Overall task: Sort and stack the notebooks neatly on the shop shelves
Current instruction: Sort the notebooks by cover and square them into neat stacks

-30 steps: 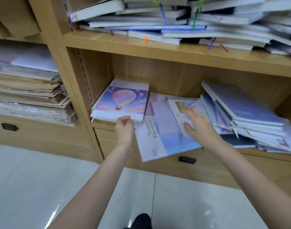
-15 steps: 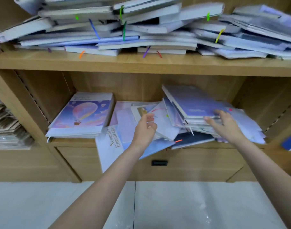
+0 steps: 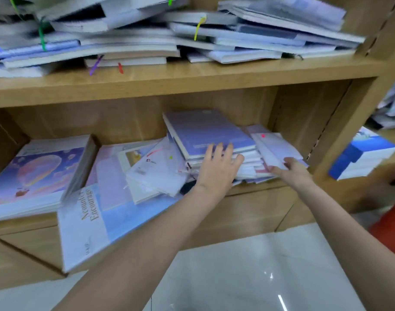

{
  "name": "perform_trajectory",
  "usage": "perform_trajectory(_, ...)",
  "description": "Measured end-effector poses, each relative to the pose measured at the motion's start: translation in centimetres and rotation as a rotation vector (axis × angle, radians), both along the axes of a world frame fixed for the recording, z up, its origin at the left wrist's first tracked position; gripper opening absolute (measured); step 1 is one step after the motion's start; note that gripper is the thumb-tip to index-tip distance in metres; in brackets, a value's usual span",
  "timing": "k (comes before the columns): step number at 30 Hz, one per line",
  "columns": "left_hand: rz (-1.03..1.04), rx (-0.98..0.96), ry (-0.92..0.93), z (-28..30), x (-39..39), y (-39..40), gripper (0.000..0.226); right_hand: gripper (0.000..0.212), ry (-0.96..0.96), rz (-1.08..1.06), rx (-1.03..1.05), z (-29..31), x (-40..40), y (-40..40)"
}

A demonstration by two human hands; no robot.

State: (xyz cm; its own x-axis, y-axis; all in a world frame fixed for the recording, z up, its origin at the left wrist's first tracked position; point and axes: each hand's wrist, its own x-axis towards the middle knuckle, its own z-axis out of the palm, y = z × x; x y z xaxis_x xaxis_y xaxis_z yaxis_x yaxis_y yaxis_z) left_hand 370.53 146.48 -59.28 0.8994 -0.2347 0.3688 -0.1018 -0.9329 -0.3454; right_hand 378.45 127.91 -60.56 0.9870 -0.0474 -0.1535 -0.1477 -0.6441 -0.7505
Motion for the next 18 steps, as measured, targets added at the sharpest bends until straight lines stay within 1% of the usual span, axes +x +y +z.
perform_trajectory(2, 0.002, -0.002, -0.031, -0.5, 0.9, -0.1, 0.058, 0.070, 0.011, -0.032, 0.037, 0.0, 0.8, 0.4)
perform_trajectory(5, -0.017, 0.017, -0.058, -0.9, 1.5, 1.1, 0.064, 0.067, 0.025, -0.122, 0.182, 0.6, 1.4, 1.4)
perform_trajectory(6, -0.025, 0.019, -0.075, -0.7, 1.5, 1.6, 0.067, 0.061, 0.014, -0.172, 0.278, 0.7, 1.4, 1.5)
perform_trajectory(8, -0.033, 0.004, -0.081, -0.3, 1.4, 3.3, 0.073, 0.035, -0.012, -0.250, 0.530, 0.6, 0.7, 1.9)
perform_trajectory(9, -0.038, -0.015, -0.078, -0.1, 1.3, 4.3, 0.074, 0.022, -0.003, -0.249, 0.628, 0.4, 0.2, 2.4)
perform_trajectory(10, -0.049, -0.030, -0.081, 0.1, 1.0, 5.2, 0.075, 0.016, 0.014, -0.229, 0.702, 0.1, -0.4, 3.0)
perform_trajectory(11, -0.058, -0.029, -0.096, 0.2, 0.8, 5.9, 0.075, 0.017, 0.029, -0.205, 0.755, -0.1, -1.0, 3.8)
perform_trajectory(13, -0.067, -0.028, -0.127, 0.3, 0.1, 6.7, 0.072, 0.028, 0.059, -0.197, 0.825, -0.3, -1.8, 5.3)
perform_trajectory(18, -0.054, -0.009, -0.154, 0.4, -0.3, 6.6, 0.069, 0.039, 0.145, -0.280, 1.032, -0.2, -2.8, 6.8)
